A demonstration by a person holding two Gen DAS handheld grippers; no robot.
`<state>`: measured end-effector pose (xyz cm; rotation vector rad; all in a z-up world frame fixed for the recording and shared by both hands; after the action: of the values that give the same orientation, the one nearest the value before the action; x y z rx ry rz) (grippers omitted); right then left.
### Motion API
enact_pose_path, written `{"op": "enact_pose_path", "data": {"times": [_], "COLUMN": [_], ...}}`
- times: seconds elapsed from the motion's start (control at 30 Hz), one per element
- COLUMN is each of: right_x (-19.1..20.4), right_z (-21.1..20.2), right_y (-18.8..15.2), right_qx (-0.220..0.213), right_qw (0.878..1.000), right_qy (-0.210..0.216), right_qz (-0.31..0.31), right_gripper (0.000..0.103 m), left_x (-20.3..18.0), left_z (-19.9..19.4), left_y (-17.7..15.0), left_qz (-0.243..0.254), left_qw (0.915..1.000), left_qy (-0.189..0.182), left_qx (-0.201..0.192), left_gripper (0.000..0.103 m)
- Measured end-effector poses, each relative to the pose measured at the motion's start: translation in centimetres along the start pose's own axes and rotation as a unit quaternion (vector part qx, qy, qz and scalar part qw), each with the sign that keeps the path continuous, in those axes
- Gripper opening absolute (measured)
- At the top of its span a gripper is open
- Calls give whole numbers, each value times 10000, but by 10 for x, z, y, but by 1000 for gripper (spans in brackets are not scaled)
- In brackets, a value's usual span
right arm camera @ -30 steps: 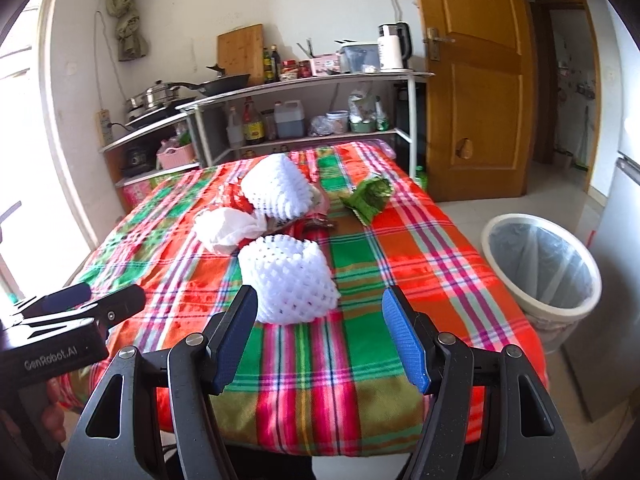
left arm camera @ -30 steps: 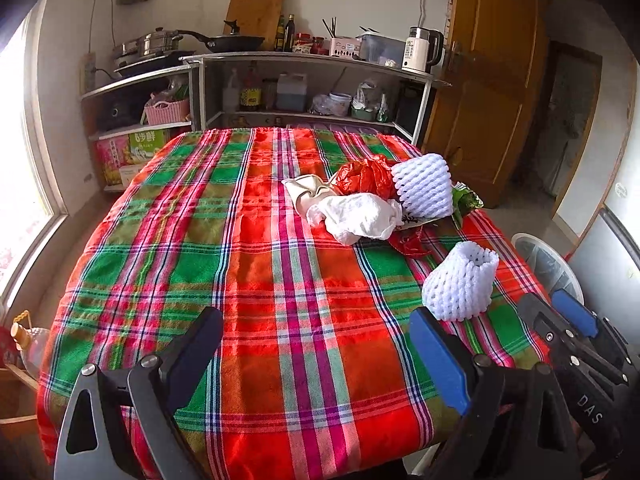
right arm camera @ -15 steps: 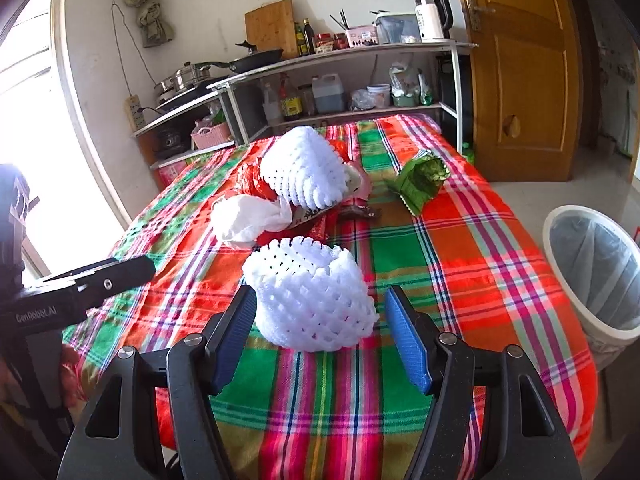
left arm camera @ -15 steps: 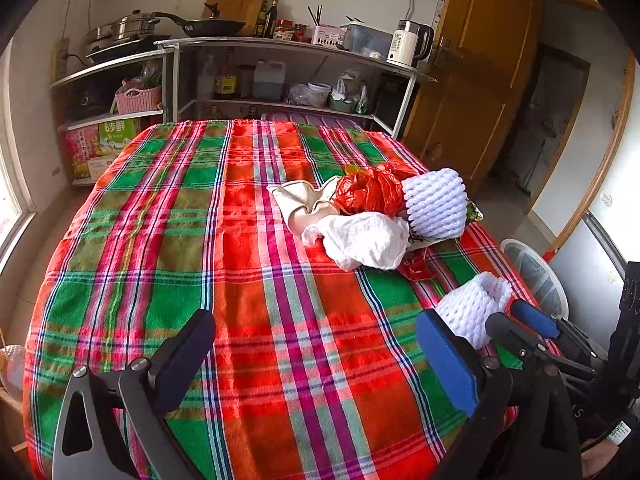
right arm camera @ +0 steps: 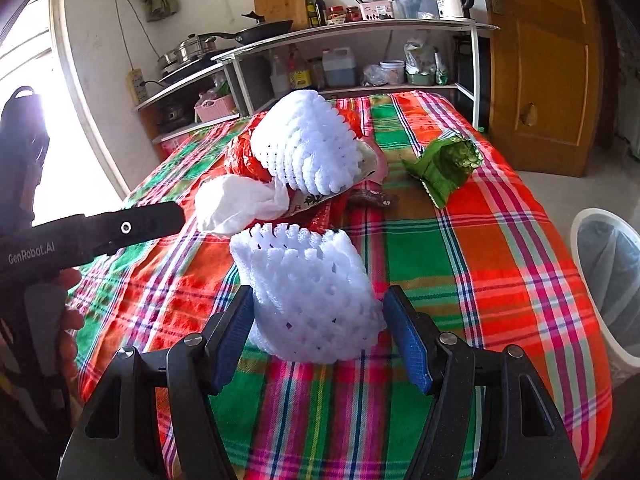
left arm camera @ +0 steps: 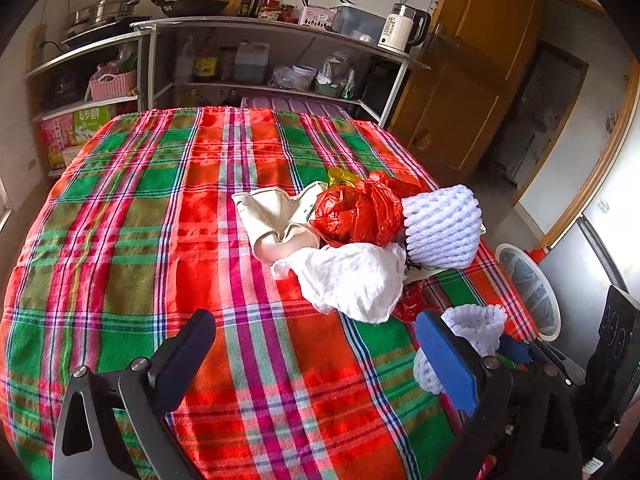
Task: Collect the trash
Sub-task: 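Move the right gripper to the white foam net while the left gripper approaches the white tissue, then close the right gripper on the white foam net while the left gripper grasps the white tissue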
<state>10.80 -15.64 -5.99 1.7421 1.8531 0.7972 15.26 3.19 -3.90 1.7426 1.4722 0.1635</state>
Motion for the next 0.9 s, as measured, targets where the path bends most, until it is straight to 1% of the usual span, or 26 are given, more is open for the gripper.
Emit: {"op": "enact_pose_path", "data": {"times": [0.07,0.1,0.13,0.17,0.23,0.3,0.43,0.53,0.63,0.7,0.73,0.77,0.8,0.9], "right_x": [-3,-5,-7,-8,-12,-14,-16,-20,-24,-26,-27,-27,-27,-29], "right_z": [1,0,0,1,1,1,1,0,-1,-2,-2,-2,-2,0], "right_y": [0,1,1,3,5,7,7,7,8,9,9,9,9,10], "right_qx": [31,17,4,7,13,9,-7,-26,-66,-61,-67,-76,-82,-55], "right_qw": [9999,9999,9998,9998,9996,9995,9994,9993,9994,9993,9993,9994,9994,9992], "right_qy": [100,131,155,184,243,286,326,311,265,262,256,241,240,247], "right_qz": [53,93,110,118,151,131,133,181,222,253,258,256,255,296], "right_gripper": [66,63,54,50,41,38,29,25,25,25,25,25,25,25], "left_x": [0,0,0,0,-1,-2,-2,-1,-1,-2,-2,-1,0,2], "left_z": [6,8,10,12,15,18,23,27,33,36,39,42,43,46], "left_y": [4,6,7,9,11,14,19,22,24,23,23,22,22,23], "left_qz": [50,32,25,31,102,133,73,44,54,83,83,48,6,-16], "left_qw": [9999,9999,10000,10000,9998,9997,9998,9997,9994,9992,9992,9991,9990,9990], "left_qy": [84,101,72,64,162,207,181,217,274,293,282,295,312,314], "left_qx": [32,32,29,46,70,78,64,114,206,241,277,296,307,317], "left_gripper": [101,101,101,101,101,101,101,101,97,97,95,90,88,86]}}
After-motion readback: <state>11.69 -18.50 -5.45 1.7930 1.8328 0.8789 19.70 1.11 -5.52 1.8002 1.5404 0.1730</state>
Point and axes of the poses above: each gripper's, at about its wrist camera, not at the fingertips, and z roughly the way its jaws point, x to its left, y to its top, the point moved 2 cm from there along z, roughly the way its jaws point, and after that the axes turned 12 degrees about -y, right-handed, at the moved point
